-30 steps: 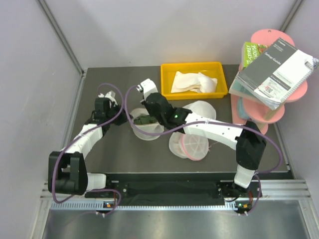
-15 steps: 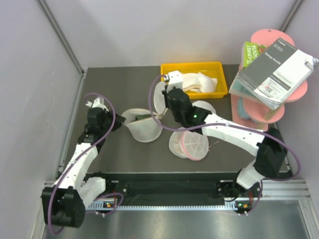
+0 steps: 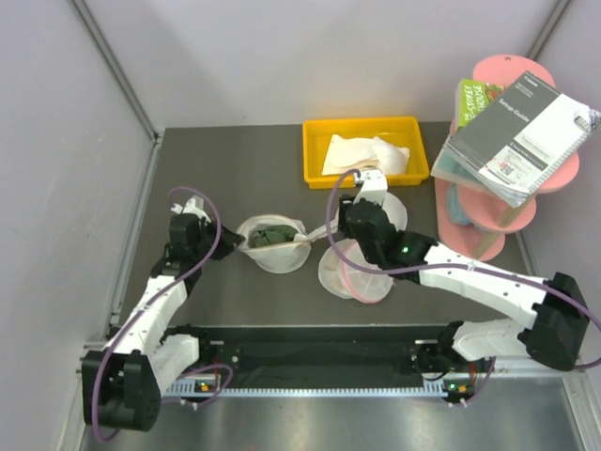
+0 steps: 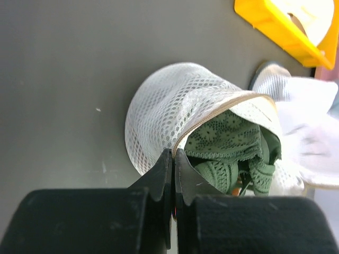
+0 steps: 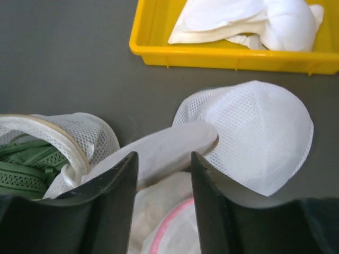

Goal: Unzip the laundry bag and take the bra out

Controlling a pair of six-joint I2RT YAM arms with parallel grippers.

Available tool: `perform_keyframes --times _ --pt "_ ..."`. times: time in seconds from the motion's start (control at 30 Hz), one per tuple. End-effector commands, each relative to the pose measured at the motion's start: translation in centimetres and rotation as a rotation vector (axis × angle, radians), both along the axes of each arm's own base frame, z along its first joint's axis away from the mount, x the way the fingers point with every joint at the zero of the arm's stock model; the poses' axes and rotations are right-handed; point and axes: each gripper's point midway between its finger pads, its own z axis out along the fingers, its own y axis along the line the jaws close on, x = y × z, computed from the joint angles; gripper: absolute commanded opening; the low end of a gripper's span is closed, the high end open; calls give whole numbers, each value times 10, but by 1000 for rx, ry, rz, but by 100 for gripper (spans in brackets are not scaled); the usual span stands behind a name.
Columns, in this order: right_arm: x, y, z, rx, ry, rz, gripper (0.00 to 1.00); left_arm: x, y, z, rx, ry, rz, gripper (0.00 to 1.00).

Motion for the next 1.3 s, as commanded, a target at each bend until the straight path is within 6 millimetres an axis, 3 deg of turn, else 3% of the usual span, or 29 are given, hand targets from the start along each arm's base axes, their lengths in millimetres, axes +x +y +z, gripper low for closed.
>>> perform_keyframes --times 0.0,0.07,0.17,0.23,0.33,0.43,0.47,0.5,0.67,0.77,0.87,1.07,1.27 --pt "-19 -17 5 57 37 -25 57 -2 -15 13 -35 -69 -88 0" --pt "-22 -16 13 61 23 12 65 -4 -20 15 -40 -85 -124 0" --pt "-25 10 30 71 -7 163 74 -7 -27 19 -50 -105 -172 0" --pt "-29 34 48 103 -28 287 77 -9 -29 19 -47 -111 -195 0" --pt "-38 73 53 132 -14 460 80 -13 -31 15 -47 -103 -210 0" --pt "-49 114 46 153 13 597 82 -16 -31 11 -42 -95 -209 0" --pt "-50 128 32 129 39 628 83 -16 -30 11 -40 -95 -205 0" --pt "-60 145 35 128 37 676 83 -17 -30 9 -38 -88 -205 0" --pt "-71 193 1 50 123 724 85 -18 -28 7 -26 -82 -199 0" --pt "-70 200 -23 16 189 674 86 -18 -27 7 -22 -81 -198 0" --pt "-62 194 -36 -3 225 596 87 -17 -26 8 -14 -83 -194 0" --pt "-52 183 -46 -36 233 495 89 -17 -25 8 -5 -83 -194 0" --pt "-42 188 -56 -30 246 472 89 -16 -25 10 -3 -88 -197 0"
